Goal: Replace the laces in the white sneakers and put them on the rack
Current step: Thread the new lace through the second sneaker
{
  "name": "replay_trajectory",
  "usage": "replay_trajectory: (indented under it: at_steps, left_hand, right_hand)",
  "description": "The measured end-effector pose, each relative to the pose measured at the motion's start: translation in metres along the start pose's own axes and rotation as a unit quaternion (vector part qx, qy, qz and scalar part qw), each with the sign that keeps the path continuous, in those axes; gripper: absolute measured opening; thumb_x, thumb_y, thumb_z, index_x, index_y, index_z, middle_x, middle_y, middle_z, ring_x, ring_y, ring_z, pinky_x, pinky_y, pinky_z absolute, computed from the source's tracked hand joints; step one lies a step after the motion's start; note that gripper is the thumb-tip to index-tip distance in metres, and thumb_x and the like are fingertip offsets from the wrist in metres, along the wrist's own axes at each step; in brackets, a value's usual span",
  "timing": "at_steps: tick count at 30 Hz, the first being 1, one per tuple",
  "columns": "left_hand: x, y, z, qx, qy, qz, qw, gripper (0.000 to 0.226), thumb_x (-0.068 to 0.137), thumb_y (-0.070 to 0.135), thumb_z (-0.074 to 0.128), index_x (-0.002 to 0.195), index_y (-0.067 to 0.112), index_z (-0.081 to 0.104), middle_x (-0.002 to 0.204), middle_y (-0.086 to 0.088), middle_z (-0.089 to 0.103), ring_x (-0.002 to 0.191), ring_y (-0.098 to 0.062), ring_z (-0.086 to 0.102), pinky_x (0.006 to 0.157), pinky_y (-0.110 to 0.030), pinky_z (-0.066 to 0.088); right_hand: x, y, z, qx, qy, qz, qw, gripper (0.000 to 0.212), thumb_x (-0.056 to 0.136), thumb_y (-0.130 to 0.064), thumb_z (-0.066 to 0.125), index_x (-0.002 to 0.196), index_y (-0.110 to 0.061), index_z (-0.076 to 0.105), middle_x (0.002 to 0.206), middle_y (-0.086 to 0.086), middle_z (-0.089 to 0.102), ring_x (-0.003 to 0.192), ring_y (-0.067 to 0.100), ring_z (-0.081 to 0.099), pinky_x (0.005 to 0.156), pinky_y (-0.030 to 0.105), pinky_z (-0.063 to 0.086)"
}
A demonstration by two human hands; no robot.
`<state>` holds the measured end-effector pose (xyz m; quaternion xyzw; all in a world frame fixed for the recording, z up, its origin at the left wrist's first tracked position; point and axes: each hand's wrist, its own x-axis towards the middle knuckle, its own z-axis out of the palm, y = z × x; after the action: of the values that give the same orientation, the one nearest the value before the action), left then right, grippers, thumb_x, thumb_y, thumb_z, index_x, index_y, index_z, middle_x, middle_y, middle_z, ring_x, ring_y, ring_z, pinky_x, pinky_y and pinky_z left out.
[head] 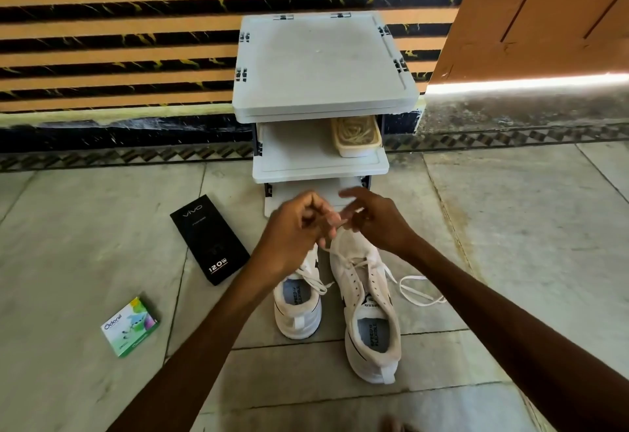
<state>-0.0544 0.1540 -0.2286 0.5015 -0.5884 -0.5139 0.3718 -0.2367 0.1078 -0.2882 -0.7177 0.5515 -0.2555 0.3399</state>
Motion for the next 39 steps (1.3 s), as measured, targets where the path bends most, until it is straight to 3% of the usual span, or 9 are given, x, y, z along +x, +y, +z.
replay_trajectory:
  at_steps: [3,6,8,13,18,24,29,36,39]
  left_hand:
    - [0.001,-0.034,0.014,0.061,-0.004,-0.049,0.997,0.018,0.094,-0.002,0.056,0.082,0.009,0.063,0.067,0.003,0.068,0.054,-0.006,0.059,0.055,-0.019,0.046]
    - [0.002,-0.052,0.027,0.093,-0.012,-0.059,0.994,0.022,0.093,-0.010,0.049,0.088,0.005,0.064,0.075,-0.001,0.066,0.057,0.002,0.060,0.059,-0.011,0.048]
    - [0.005,-0.060,0.033,0.135,0.000,-0.053,0.989,0.019,0.091,-0.005,0.056,0.089,0.010,0.067,0.077,0.002,0.068,0.061,0.003,0.061,0.064,-0.010,0.049]
    - [0.017,-0.076,0.046,0.257,-0.029,-0.012,0.966,0.013,0.087,0.008,0.069,0.092,0.017,0.077,0.094,0.004,0.074,0.080,-0.006,0.065,0.081,-0.018,0.051]
    - [0.022,-0.084,0.064,0.269,-0.046,-0.026,0.962,0.019,0.086,0.004,0.068,0.099,0.016,0.075,0.089,0.004,0.072,0.080,-0.010,0.063,0.079,-0.021,0.051]
    - [0.022,-0.095,0.078,0.215,-0.041,-0.068,0.973,0.061,0.075,0.000,0.068,0.125,0.025,0.044,0.074,0.008,0.063,0.071,-0.008,0.061,0.071,-0.029,0.053]
    - [0.024,-0.096,0.090,0.218,-0.052,-0.063,0.973,0.078,0.076,0.002,0.066,0.140,0.029,0.031,0.074,0.007,0.064,0.070,-0.006,0.060,0.068,-0.024,0.046]
    - [0.016,-0.110,0.102,0.205,0.001,-0.059,0.977,0.075,0.077,0.003,0.065,0.140,0.026,0.031,0.073,0.006,0.063,0.075,-0.016,0.063,0.081,-0.042,0.052]
    - [0.013,-0.114,0.102,0.154,0.013,-0.055,0.986,0.064,0.081,0.001,0.063,0.133,0.024,0.035,0.075,0.002,0.062,0.074,-0.015,0.061,0.081,-0.040,0.052]
  right_hand:
    - [-0.019,0.019,0.000,-0.063,-0.025,0.102,0.993,0.021,0.088,-0.003,0.061,0.103,-0.013,0.072,0.081,-0.006,0.069,0.072,0.008,0.063,0.083,0.035,0.055]
    - [-0.043,0.025,0.004,-0.033,-0.036,0.131,0.990,0.015,0.089,-0.009,0.063,0.099,-0.015,0.073,0.075,-0.018,0.065,0.067,-0.004,0.058,0.072,0.016,0.049]
    - [-0.058,0.027,0.007,-0.037,-0.041,0.136,0.989,0.017,0.088,-0.010,0.065,0.101,-0.015,0.074,0.089,-0.011,0.071,0.074,-0.003,0.059,0.069,0.005,0.041]
    - [-0.078,0.019,0.010,-0.147,-0.115,0.185,0.965,0.048,0.079,-0.039,0.076,0.123,-0.026,0.062,0.118,-0.003,0.058,0.098,0.016,0.060,0.087,0.031,0.051]
    - [-0.089,0.012,0.015,-0.233,-0.127,0.174,0.948,0.062,0.076,-0.037,0.077,0.132,-0.024,0.052,0.125,-0.002,0.053,0.106,0.022,0.058,0.083,0.033,0.051]
    - [-0.094,0.038,0.016,-0.059,-0.023,0.243,0.968,0.030,0.086,-0.018,0.066,0.116,-0.019,0.066,0.111,-0.001,0.066,0.101,0.016,0.061,0.082,0.030,0.049]
    - [-0.095,0.050,0.007,0.108,-0.037,0.299,0.947,0.031,0.083,0.004,0.059,0.104,-0.014,0.072,0.099,0.003,0.070,0.085,0.017,0.063,0.064,0.029,0.052]
    - [-0.097,0.049,0.009,0.218,-0.019,0.316,0.923,0.021,0.089,0.002,0.062,0.106,-0.005,0.072,0.085,0.008,0.067,0.066,0.012,0.058,0.049,0.019,0.048]
    - [-0.097,0.049,0.010,0.222,-0.021,0.315,0.923,0.020,0.090,0.002,0.061,0.106,-0.003,0.071,0.084,0.008,0.065,0.064,0.010,0.056,0.046,0.016,0.046]
